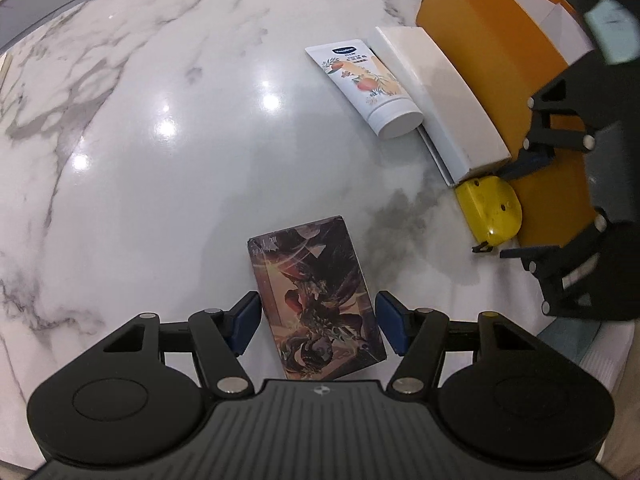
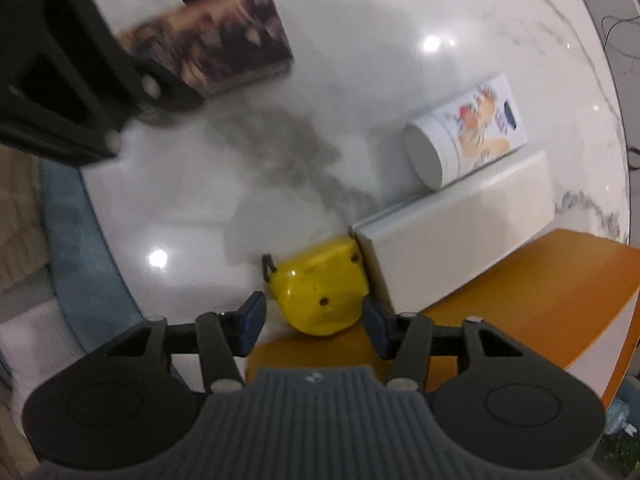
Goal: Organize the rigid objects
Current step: 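Lift the card box and tape measure and carry them toward the shoebox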
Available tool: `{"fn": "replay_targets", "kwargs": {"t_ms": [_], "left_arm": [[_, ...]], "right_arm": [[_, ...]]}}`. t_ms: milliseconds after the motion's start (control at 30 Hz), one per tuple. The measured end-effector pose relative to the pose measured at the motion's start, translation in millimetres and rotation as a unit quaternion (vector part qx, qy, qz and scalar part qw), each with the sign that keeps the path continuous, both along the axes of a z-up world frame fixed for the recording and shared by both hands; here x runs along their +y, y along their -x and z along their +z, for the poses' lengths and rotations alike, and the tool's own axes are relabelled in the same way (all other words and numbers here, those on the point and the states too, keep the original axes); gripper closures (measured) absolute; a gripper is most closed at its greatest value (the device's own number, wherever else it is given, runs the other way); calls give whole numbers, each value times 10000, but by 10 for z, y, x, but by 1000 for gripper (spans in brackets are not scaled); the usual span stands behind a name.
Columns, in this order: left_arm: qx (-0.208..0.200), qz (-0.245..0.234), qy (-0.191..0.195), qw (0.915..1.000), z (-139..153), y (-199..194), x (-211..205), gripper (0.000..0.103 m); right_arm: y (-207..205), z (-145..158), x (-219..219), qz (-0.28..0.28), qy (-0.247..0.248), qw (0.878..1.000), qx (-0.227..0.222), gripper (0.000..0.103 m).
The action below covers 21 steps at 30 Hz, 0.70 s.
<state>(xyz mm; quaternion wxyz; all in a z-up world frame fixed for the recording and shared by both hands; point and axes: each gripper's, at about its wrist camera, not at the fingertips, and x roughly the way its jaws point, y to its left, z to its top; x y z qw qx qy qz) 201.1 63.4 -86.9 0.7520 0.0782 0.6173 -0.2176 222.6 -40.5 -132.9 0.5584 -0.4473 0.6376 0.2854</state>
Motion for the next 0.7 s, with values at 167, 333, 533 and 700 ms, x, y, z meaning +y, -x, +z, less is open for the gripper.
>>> {"fn": "replay_targets", "kwargs": {"t_ms": [167, 333, 533, 700], "left_arm": [[-56, -139, 87, 9998, -11, -18, 40, 31], [-32, -215, 26, 9998, -20, -1, 91, 31], [-40, -189, -76, 9998, -3, 11, 232, 29], [-149, -258, -110, 9995, -41, 24, 205, 25]], "right_arm": [[5, -122, -21, -37, 64, 10000, 47, 43], [62, -76, 155, 144, -318, 9994, 47, 46], [185, 35, 492, 455, -1062, 9933, 31, 47], [207, 75, 567, 687, -1330, 9887, -79, 37]]}}
